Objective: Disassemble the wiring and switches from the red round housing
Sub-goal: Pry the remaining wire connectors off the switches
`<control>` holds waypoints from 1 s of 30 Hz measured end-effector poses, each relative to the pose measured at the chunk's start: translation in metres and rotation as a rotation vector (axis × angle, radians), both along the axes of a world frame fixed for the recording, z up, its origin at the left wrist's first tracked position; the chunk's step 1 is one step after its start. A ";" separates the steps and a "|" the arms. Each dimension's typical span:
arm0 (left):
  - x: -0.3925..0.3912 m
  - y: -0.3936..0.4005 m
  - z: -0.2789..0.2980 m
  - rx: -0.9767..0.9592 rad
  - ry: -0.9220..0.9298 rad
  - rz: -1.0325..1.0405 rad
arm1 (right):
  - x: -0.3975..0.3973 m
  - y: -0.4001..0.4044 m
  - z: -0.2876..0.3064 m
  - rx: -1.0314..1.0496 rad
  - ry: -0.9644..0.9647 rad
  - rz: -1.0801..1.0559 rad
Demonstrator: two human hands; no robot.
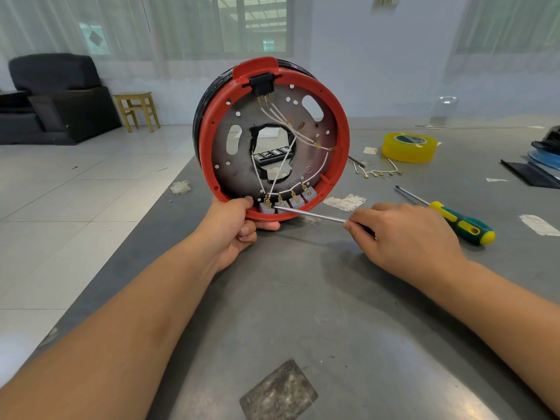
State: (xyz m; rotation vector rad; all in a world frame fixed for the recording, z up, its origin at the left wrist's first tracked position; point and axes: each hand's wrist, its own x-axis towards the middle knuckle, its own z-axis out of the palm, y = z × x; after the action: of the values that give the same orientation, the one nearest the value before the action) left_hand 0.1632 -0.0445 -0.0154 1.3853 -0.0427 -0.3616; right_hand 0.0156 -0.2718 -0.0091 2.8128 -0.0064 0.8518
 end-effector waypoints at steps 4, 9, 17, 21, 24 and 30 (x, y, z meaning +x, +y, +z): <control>0.001 0.001 0.000 -0.026 0.019 0.008 | 0.000 0.006 -0.003 0.035 0.003 -0.021; 0.001 0.001 0.000 -0.037 0.032 0.021 | 0.001 0.008 -0.007 0.064 0.014 -0.051; 0.001 0.001 0.000 -0.051 0.050 0.034 | 0.001 0.013 -0.007 0.168 0.087 -0.048; 0.003 0.001 -0.001 -0.025 0.039 0.037 | -0.002 0.010 0.002 0.064 0.069 -0.062; 0.003 0.000 -0.002 -0.025 0.023 0.041 | -0.004 0.008 0.009 0.008 0.082 -0.072; 0.004 -0.002 -0.003 -0.031 0.002 0.024 | -0.005 0.011 0.015 -0.092 0.084 -0.091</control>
State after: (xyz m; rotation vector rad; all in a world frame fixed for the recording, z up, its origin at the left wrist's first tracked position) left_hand 0.1668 -0.0467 -0.0183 1.3543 -0.0303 -0.3411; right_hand 0.0103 -0.2608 0.0058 2.7369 -0.0798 0.6957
